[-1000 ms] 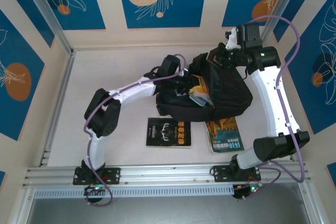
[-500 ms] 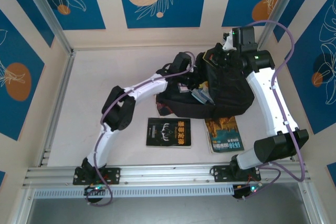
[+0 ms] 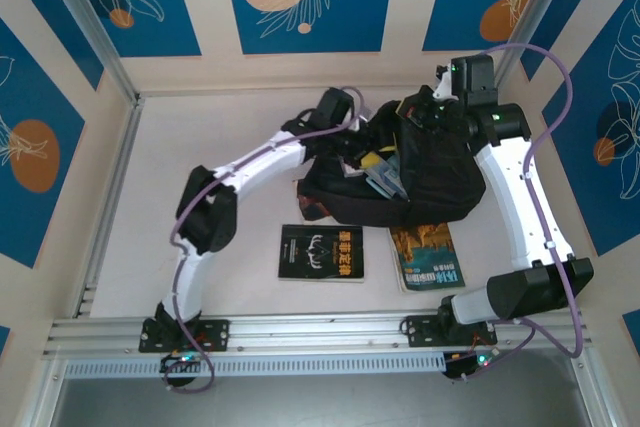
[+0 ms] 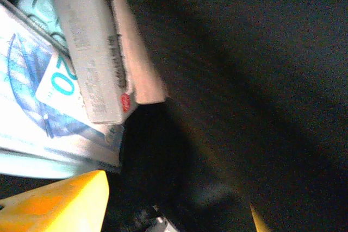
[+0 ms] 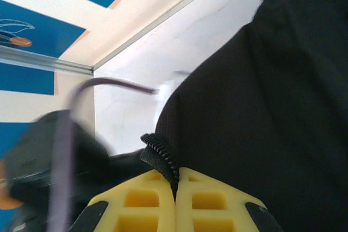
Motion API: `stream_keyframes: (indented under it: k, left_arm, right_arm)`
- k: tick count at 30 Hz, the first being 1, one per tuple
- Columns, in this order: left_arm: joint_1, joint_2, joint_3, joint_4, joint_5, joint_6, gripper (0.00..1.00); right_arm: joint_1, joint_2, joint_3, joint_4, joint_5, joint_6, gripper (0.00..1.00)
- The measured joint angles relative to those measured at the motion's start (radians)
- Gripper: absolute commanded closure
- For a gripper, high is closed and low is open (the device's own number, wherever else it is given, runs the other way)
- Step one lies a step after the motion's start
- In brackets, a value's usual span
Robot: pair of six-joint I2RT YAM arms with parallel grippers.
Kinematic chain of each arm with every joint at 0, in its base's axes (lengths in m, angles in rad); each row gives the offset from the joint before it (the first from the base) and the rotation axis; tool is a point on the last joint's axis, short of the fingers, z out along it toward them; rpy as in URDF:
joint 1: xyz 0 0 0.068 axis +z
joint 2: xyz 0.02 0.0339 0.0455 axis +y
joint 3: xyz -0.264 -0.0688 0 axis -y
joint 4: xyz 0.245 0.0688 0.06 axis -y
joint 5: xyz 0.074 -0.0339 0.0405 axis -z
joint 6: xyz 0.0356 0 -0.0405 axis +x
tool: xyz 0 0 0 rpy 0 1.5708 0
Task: Pack the student bag
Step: Place the book in the student bag, then close the student bag at the top-right of the table, then pick up the book from the bottom-center of the table.
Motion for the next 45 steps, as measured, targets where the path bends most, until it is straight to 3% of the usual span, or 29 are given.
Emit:
stream_keyframes:
  k: [9,14,19,23,31,37,41,45]
  left_arm:
    - [0.101,-0.444,-0.299,-0.096,-0.034,0.152,0.32]
    - [0.177,-0.586,-0.527,-0.171,-0.081,0.188,0.32]
    - [0.212,-0.669,-0.700,-0.275,-0.143,0.245,0.33]
    - [0.211,-0.741,-0.814,-0.322,-0.172,0.277,0.33]
    - [0.211,-0.782,-0.938,-0.351,-0.206,0.305,0.33]
    - [0.208,-0.773,-1.015,-0.328,-0.206,0.309,0.34]
    - [0.196,-0.739,-1.033,-0.298,-0.205,0.310,0.35]
    - [0.179,-0.683,-1.048,-0.258,-0.201,0.315,0.37]
  right_arm:
    - [0.013,-0.006,-0.079,0.038,0.002,-0.011,0.96]
    - [0.055,0.026,-0.095,0.064,0.000,-0.023,0.91]
    - [0.143,0.090,-0.063,0.041,0.049,-0.081,0.61]
    - [0.231,0.098,-0.010,-0.032,0.173,-0.140,0.49]
    - [0.422,-0.053,-0.086,-0.104,0.353,-0.190,0.51]
    - [0.505,-0.256,-0.438,-0.052,0.214,-0.143,0.54]
    - [0.553,-0.253,-0.676,-0.011,0.155,-0.068,0.56]
    - [0.615,-0.201,-0.805,0.023,0.151,-0.006,0.60]
